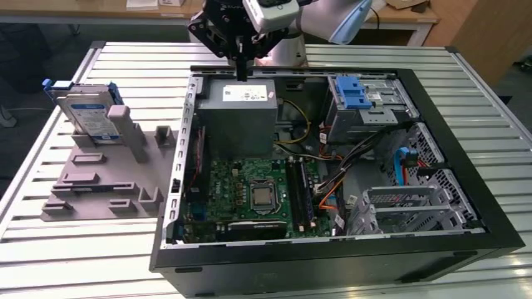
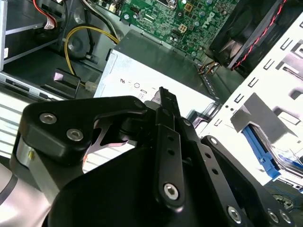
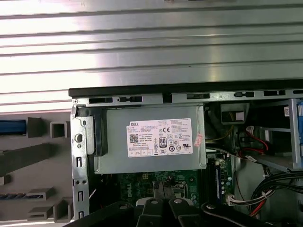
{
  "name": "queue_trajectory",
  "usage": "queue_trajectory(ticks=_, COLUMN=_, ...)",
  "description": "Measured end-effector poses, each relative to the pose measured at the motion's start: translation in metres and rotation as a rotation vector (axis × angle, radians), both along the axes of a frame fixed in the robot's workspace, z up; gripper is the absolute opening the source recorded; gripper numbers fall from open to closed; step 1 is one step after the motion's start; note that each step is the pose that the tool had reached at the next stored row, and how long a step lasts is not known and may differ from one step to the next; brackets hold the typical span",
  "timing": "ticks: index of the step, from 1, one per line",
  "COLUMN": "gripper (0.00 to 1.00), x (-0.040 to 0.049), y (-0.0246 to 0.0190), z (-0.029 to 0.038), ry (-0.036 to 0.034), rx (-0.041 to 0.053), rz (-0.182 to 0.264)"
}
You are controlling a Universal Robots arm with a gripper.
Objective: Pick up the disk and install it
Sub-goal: 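Reach for the disk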
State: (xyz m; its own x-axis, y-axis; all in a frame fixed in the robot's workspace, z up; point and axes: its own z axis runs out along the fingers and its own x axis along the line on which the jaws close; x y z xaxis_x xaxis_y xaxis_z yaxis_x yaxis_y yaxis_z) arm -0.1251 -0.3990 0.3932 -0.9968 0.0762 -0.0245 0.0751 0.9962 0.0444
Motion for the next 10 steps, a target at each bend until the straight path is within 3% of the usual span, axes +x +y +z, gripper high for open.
queue_trajectory(ticks=10, gripper=0.11, x=-0.0094, y=0.0025, z=-0.0001, ry=0.0000, rx=0.0000, rz=0.000)
